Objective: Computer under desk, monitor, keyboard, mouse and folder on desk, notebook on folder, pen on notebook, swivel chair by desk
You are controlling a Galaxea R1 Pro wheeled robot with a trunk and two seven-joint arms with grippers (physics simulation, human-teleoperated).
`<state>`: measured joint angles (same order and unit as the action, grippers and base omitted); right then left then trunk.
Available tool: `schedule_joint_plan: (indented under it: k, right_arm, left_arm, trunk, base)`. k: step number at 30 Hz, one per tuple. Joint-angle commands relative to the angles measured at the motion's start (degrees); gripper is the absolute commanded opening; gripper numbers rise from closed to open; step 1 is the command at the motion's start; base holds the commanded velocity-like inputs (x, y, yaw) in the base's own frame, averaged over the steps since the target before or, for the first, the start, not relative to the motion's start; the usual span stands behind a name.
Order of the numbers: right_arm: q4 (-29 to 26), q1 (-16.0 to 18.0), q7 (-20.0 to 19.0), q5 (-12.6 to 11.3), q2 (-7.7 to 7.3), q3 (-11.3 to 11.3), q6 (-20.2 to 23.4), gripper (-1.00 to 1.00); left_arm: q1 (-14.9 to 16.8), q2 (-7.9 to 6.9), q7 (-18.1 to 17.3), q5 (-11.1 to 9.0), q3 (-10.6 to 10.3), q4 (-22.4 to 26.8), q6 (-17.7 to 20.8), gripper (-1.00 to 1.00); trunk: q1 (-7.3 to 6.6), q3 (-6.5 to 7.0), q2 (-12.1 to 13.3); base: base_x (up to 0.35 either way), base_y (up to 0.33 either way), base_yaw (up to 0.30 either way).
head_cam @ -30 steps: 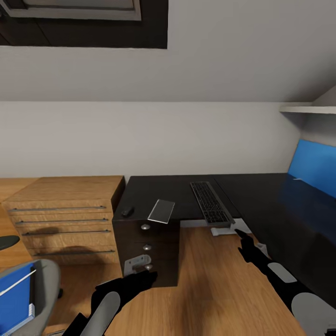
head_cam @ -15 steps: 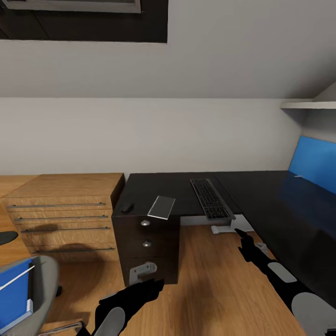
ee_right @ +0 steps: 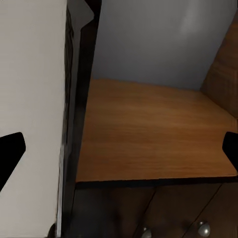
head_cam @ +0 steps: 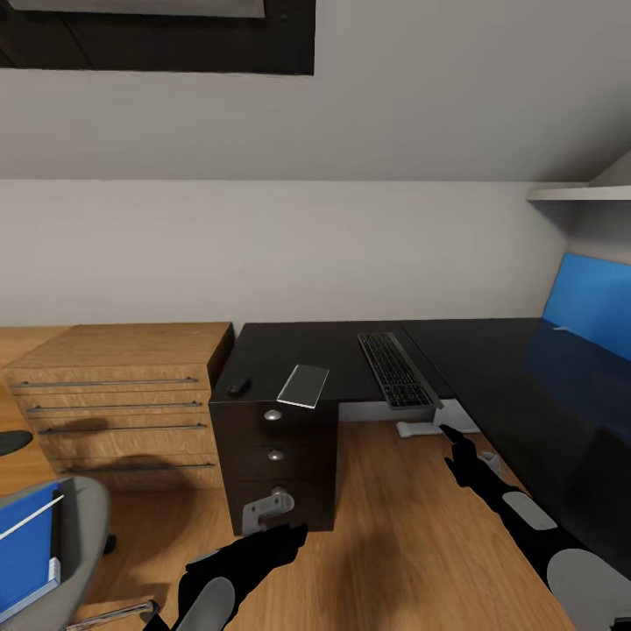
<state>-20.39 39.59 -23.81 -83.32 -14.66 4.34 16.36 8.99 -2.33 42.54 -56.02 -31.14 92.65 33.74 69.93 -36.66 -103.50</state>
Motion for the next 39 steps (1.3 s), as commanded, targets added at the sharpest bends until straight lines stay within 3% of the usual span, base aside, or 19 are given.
schedule_joint_plan:
  k: [1,22,39]
  right_arm:
    - [0.06,0.05,-0.47,-0.6,-0.06,0.4,0.07,1.0]
    - [-0.09,0.09,-1.32,-0.62,1.46,0.51,0.42,1.0]
    - [0.0,0.06,-1.32,-0.51,1.59,0.52,0.36,1.0]
  left_arm:
    - [0.07,-0.04,0.56,-0.46,-0.11,0.07,-0.02,1.0]
    - [0.07,-0.13,0.53,-0.02,-0.41,-0.45,-0.03,1.0]
    - [0.07,-0.13,0.52,-0.1,-0.41,-0.54,-0.03,1.0]
  trunk:
    - [-0.01,-0.06,-0.03]
    - [-0.01,-0.06,-0.03]
    - [-0.01,-0.06,-0.03]
  base:
    - [0.0,0.0,0.0]
    - [0.08,0.0,0.0]
    - [0.094,0.0,0.0]
